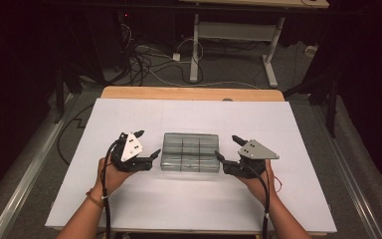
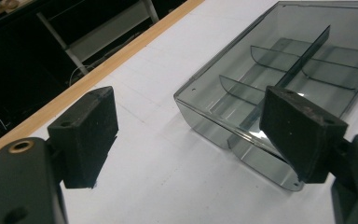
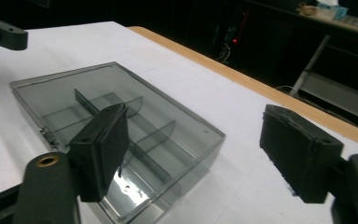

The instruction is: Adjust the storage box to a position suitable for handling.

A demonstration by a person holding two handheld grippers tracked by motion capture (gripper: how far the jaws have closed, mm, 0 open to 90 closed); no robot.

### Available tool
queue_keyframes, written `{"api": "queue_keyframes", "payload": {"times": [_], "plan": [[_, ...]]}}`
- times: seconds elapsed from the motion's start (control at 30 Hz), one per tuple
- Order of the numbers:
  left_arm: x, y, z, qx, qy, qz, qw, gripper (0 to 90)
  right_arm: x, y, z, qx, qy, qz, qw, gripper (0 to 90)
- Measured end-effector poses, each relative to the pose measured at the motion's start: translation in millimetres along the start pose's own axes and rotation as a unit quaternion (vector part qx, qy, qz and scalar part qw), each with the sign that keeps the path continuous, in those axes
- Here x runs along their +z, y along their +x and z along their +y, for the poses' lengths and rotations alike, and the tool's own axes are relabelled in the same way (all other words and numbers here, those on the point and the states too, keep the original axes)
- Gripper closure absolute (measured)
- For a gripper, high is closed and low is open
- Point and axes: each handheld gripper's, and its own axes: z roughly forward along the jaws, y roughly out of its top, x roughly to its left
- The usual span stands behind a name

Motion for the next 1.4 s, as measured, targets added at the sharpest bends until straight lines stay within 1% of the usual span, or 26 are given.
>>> {"api": "queue_keyframes", "payload": {"times": [0.1, 0.2, 0.27, 0.33, 0.43, 0.53, 0.57, 0.63, 0.7, 0.8, 0.87, 0.9, 0.93, 0.97, 1.0, 1.03, 1.07, 1.1, 1.13, 1.17, 1.23, 1.27, 1.3, 1.33, 1.37, 1.4], "plan": [[-5.1, -2.0, 0.7, 0.016, 0.002, 0.006, 0.9999, 18.7, -1.3, 3.2, 3.5, -0.005, -0.007, 0.016, 0.9998, 21.8], [-10.7, -1.6, 0.7, 0.015, -0.007, 0.004, 0.9999, 18.7, -1.6, 5.9, 4.4, -0.013, -0.008, 0.02, 0.9997, 22.3], [-11.7, -1.7, 1.6, 0.022, -0.003, 0.0, 0.9997, 18.8, -4.5, 10.7, 4.6, -0.021, -0.008, 0.029, 0.9993, 23.9], [-14.4, -3.2, 2.1, 0.028, -0.004, -0.003, 0.9996, 18.8, -8.4, 14.6, 5.9, -0.026, -0.015, 0.041, 0.9987, 23.9], [-19.0, -6.8, -1.7, 0.031, -0.006, -0.006, 0.9995, 18.9, -12.1, 20.6, 9.9, -0.033, -0.029, 0.044, 0.998, 24.2], [-23.1, -12.1, -10.3, 0.032, -0.001, -0.014, 0.9994, 18.9, -11.8, 24.5, 12.8, -0.033, -0.033, 0.043, 0.998, 23.7], [-24.6, -14.1, -13.5, 0.034, -0.001, -0.011, 0.9993, 18.9, -10.4, 28.6, 13.9, -0.033, -0.031, 0.046, 0.9979, 24.6], [-28.3, -16.3, -19.4, 0.028, -0.004, -0.013, 0.9995, 19.0, -9.3, 30.8, 13.1, -0.034, -0.029, 0.048, 0.9979, 24.7], [-32.1, -18.0, -25.5, 0.025, -0.007, -0.013, 0.9996, 18.9, -10.3, 38.0, 6.7, -0.042, -0.015, 0.055, 0.9975, 25.4], [-36.9, -20.0, -33.6, 0.02, -0.006, -0.011, 0.9997, 18.8, -12.3, 41.8, 2.3, -0.047, -0.011, 0.05, 0.9975, 25.9], [-40.4, -21.5, -38.6, 0.011, -0.008, -0.015, 0.9998, 18.8, -14.0, 44.4, -1.3, -0.046, -0.011, 0.05, 0.9976, 26.8], [-42.0, -22.6, -41.1, 0.011, -0.007, -0.014, 0.9998, 18.7, -14.6, 46.0, -2.6, -0.045, -0.011, 0.05, 0.9977, 27.6], [-43.5, -24.2, -43.9, 0.017, -0.007, -0.009, 0.9998, 18.7, -15.2, 48.2, -4.0, -0.047, -0.011, 0.05, 0.9976, 28.1], [-44.7, -25.6, -47.2, 0.023, -0.007, -0.005, 0.9997, 18.8, -15.8, 50.8, -5.5, -0.052, -0.012, 0.049, 0.9974, 28.1], [-45.4, -26.7, -51.0, 0.023, -0.008, -0.006, 0.9997, 19.6, -17.0, 53.9, -7.3, -0.058, -0.019, 0.043, 0.9972, 28.2], [-45.6, -27.4, -55.0, 0.018, -0.007, -0.01, 0.9998, 20.0, -19.4, 57.5, -10.0, -0.055, -0.03, 0.036, 0.9974, 29.3], [-45.0, -28.3, -58.4, 0.012, -0.003, -0.013, 0.9998, 19.8, -21.4, 60.6, -13.4, -0.049, -0.04, 0.042, 0.9971, 31.0], [-44.0, -28.8, -60.5, 0.008, 0.003, -0.016, 0.9998, 19.7, -21.7, 67.6, -18.0, -0.052, -0.038, 0.055, 0.9964, 31.6], [-43.1, -29.4, -61.1, 0.006, 0.006, -0.018, 0.9998, 19.7, -21.7, 67.6, -18.0, -0.052, -0.038, 0.055, 0.9964, 31.6], [-42.8, -29.9, -60.8, 0.007, 0.006, -0.019, 0.9998, 19.7, -20.6, 70.7, -19.2, -0.06, -0.034, 0.058, 0.996, 31.7], [-42.4, -30.1, -59.3, 0.011, 0.005, -0.019, 0.9997, 19.7, -15.9, 74.9, -20.5, -0.066, -0.02, 0.069, 0.9952, 32.0], [-42.1, -30.2, -58.7, 0.015, 0.007, -0.016, 0.9997, 20.0, -11.4, 76.7, -23.2, -0.058, -0.008, 0.083, 0.9948, 35.5], [-41.9, -29.8, -58.6, 0.015, 0.007, -0.017, 0.9997, 20.0, -11.4, 76.7, -23.2, -0.058, -0.008, 0.083, 0.9948, 35.5], [-41.6, -29.5, -58.9, 0.012, 0.006, -0.02, 0.9997, 20.0, -9.0, 78.8, -25.9, -0.064, -0.002, 0.082, 0.9945, 39.8], [-40.8, -29.3, -59.6, 0.009, 0.007, -0.023, 0.9997, 20.0, -9.0, 78.8, -25.9, -0.064, -0.002, 0.082, 0.9945, 39.8], [-39.8, -29.4, -60.2, 0.012, 0.012, -0.023, 0.9996, 20.0, -8.2, 79.2, -27.0, -0.064, 0.0, 0.089, 0.994, 43.2]]}}
